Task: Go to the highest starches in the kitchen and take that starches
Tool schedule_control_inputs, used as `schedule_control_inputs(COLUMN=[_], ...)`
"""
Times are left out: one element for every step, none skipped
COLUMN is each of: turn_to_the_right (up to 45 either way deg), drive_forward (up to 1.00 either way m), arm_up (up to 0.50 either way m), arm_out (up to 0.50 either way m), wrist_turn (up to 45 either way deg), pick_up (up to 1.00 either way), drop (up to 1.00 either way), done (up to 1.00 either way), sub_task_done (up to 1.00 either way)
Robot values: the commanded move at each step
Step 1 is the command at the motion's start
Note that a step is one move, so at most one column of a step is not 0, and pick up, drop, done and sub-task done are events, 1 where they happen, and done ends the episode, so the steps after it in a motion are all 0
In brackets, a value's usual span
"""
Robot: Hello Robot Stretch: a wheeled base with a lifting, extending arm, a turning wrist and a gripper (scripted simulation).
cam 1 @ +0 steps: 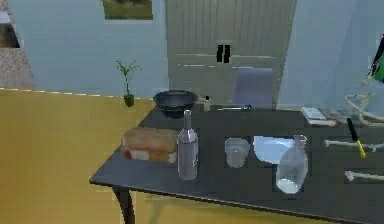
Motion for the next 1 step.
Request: schedule_control_inputs(turn_to_the_right=[45.0], drive_forward=[0.00], arm_up=[0.00], arm_out=[0.00], wrist_turn=[0.0], pick_up=[0.00], drop=[0.00], done=[0.00], sub_task_done=[0.00])
